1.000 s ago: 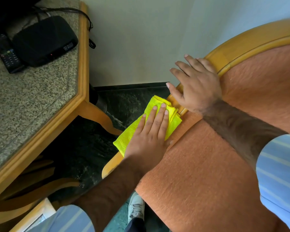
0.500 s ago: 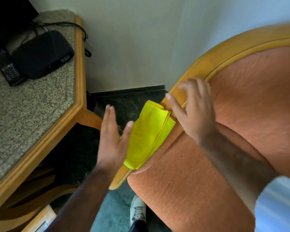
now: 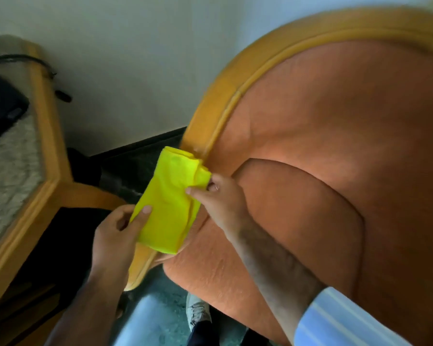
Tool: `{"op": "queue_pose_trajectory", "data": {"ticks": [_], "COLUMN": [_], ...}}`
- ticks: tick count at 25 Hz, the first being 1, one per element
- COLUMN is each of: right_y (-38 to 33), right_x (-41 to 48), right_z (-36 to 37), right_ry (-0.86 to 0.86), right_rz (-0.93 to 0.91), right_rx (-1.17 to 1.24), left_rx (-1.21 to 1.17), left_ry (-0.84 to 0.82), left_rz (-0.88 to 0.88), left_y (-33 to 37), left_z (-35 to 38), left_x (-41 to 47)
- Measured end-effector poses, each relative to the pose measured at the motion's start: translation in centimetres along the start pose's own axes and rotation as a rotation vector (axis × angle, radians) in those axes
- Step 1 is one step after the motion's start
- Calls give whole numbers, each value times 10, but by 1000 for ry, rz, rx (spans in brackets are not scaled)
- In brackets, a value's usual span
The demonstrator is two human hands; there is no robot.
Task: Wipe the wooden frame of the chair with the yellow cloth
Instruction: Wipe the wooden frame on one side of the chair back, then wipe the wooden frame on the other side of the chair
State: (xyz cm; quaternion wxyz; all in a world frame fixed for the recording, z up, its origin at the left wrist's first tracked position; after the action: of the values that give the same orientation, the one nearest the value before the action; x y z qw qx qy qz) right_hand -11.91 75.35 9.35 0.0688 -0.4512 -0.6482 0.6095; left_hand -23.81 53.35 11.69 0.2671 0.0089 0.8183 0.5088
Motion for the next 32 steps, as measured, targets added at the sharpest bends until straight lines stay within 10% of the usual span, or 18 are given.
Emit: {"op": "queue_pose_trajectory", "data": {"ticks": [5, 13, 26, 32], "right_y": [1, 85, 294, 260], "right_x": [-37, -189, -366, -375], "right_z": [-123, -370, -424, -398], "right_ry": [212, 642, 953, 1138], "right_rz": [0, -99, 314, 212], "right_rx": [387, 305, 100, -451], "left_rx": [-184, -45, 464, 460], "left_ry": [-309, -930, -1064, -822], "left_rz": [-26, 56, -60, 980], "left_y": [18, 21, -134, 11], "left_z": [113, 327, 404, 430], "left_x": [-62, -231, -390, -376]}}
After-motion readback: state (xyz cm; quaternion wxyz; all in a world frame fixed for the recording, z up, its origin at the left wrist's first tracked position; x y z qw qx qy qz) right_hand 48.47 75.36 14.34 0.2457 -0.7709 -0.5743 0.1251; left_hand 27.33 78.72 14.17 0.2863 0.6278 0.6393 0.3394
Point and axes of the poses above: each hand's wrist, its own x-axis towards the middle knuckle, its own z-axis out of the palm, y = z × x, the point moved 10 cm from there along x, towards the middle knuckle, and after that the axes turned 1 degree about -x, right-handed, at the moved point
